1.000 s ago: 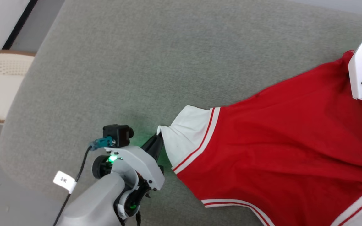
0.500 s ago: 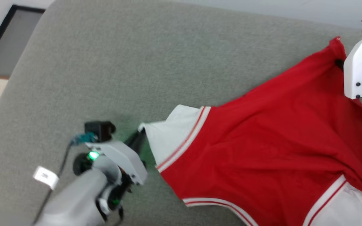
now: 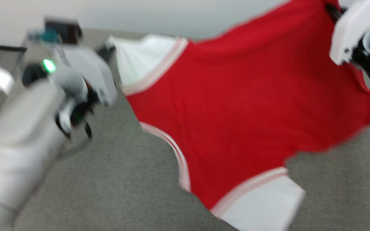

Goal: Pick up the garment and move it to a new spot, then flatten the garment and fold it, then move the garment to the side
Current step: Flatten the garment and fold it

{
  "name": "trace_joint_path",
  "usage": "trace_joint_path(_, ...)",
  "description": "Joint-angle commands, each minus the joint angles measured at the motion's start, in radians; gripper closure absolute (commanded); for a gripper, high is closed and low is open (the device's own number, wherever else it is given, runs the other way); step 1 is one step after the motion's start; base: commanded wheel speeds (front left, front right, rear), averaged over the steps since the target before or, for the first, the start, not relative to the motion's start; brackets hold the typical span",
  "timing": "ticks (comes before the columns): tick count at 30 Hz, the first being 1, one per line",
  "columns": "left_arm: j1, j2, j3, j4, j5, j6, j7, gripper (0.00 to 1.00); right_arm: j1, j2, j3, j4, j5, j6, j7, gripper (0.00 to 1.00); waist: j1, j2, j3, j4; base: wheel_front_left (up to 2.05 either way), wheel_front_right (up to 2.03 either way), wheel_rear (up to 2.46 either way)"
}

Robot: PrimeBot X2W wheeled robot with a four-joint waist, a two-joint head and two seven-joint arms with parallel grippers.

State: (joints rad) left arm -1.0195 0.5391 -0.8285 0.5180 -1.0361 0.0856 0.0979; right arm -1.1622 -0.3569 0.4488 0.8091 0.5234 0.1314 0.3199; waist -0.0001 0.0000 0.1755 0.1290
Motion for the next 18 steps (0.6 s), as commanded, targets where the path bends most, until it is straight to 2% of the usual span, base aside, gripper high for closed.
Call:
trace_joint_path(1,-0.045,0.005,0.002,0.015,0.012,-0.009,0.016,1.0,-0.026,0.018,-0.008,0.011,-0.019,-0.001,-0.019,1.0,0.0001,0.0,-0.031,-0.036,0.0,0.0,0.0)
trace_joint_path(8,-0.348,-0.004,-0.003,0.177,0.073,-0.055,0.109,1.0,-0.176,0.125,-0.074,0.107,-0.105,-0.001,-0.142,1.0,0.0001,0.0,-0.015,-0.093,0.0,0.0,0.0)
trace_joint_path(13,-0.543,-0.016,0.005,0.285,0.118,-0.085,0.11,1.0,-0.287,0.179,-0.136,0.188,-0.168,-0.001,-0.221,1.0,0.0001,0.0,0.04,-0.14,0.0,0.0,0.0)
trace_joint_path(18,-0.716,-0.025,0.008,0.39,0.163,-0.11,0.067,1.0,-0.398,0.204,-0.207,0.26,-0.231,-0.001,-0.311,1.0,0.0001,0.0,0.138,-0.177,0.0,0.0,0.0)
